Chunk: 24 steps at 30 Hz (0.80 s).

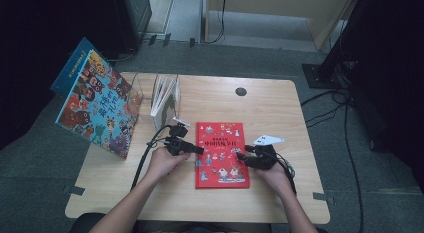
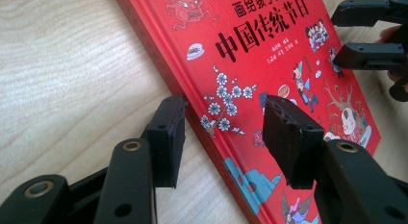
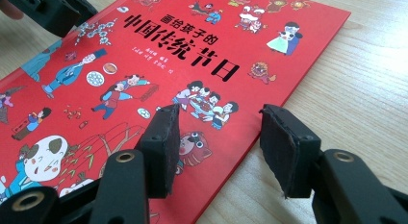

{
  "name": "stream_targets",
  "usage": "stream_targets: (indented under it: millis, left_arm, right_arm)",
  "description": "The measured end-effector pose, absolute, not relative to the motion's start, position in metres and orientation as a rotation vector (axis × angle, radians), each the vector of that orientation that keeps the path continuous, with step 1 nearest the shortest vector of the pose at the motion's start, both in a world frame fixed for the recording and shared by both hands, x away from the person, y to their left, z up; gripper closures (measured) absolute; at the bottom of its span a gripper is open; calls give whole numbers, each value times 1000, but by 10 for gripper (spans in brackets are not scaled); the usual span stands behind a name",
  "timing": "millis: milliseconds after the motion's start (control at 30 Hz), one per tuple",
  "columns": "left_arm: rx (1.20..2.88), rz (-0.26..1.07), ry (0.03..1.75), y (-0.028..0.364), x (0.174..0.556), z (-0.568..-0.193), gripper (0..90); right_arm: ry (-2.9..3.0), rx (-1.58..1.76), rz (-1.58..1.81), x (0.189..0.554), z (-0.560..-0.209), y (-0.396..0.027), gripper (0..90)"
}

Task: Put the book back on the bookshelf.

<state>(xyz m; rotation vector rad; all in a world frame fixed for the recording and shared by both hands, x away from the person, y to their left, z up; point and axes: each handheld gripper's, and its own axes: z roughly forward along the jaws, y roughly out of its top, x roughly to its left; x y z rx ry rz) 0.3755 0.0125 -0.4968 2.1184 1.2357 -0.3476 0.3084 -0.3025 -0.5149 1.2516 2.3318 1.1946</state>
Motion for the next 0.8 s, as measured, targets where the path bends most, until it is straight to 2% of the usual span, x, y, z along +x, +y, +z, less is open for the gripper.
stream_targets:
  millis: [300, 700, 800]
  left_arm:
    - [2119, -317, 1195, 15, 367, -497, 441]
    - [2109, -245, 1130, 19, 359, -501, 440]
    - [2103, -262, 1144, 19, 359, -501, 432]
  right_arm:
    - [2334, 1326, 1126, 311, -509, -296, 499]
    - [2421, 1476, 952, 322, -495, -291, 553]
    - [2432, 1534, 937, 326, -494, -290, 555]
